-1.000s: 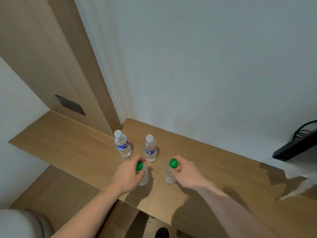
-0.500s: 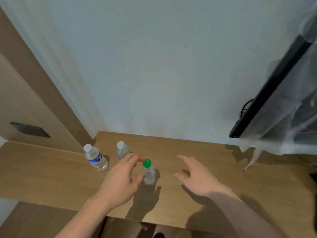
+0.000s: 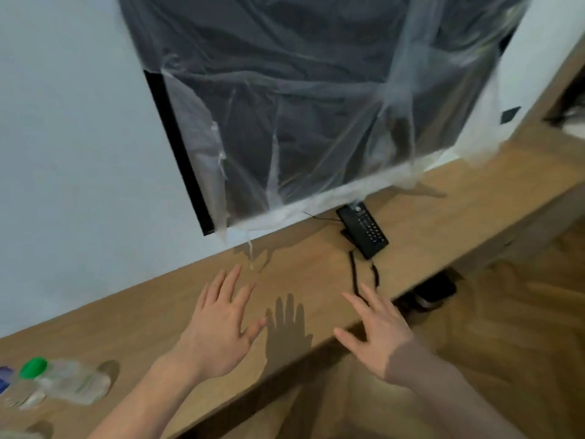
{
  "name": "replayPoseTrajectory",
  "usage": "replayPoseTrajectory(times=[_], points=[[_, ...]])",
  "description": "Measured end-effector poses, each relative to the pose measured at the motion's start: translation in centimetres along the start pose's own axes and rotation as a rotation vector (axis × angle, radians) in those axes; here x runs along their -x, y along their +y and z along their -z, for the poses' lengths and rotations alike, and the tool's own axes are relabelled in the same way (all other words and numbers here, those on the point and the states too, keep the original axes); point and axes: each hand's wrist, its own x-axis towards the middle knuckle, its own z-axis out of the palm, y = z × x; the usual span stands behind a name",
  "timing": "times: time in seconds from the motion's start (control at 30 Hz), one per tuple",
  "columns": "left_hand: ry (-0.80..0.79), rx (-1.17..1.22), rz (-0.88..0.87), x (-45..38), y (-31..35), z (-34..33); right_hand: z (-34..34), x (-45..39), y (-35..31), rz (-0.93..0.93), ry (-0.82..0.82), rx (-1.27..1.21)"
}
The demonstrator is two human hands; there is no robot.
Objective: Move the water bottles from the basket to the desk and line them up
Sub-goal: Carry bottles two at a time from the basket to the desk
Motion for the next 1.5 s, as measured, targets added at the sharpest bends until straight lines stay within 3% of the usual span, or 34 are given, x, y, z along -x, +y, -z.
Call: replayPoseTrajectory(times=[0.27, 0.4, 0.6, 1.2, 1.5], points=[[-0.089, -0.071, -0.255, -6.8, 19.6, -3.2, 3.9, 7.3, 17.6, -0.203, 0.095, -0.085], [-0.124, -0.073, -0.399, -9.5, 27.5, -4.6, 4.5, 10.2, 23.5, -0.276, 0.239, -0.147], [-0.199, -0.117, -0.569, -15.1, 37.0, -5.7, 8.8, 13.3, 30.2, -0.421, 0.229, -0.127], [-0.279, -0.189, -0.814, -40.9, 58.9, -8.5, 22.8, 2.7, 49.4, -0.703, 0.328, -0.17], [-0.374, -0.235, -0.959, -47.1, 71.3, -11.0, 25.9, 3.2, 60.3, -0.859, 0.376, -0.252]])
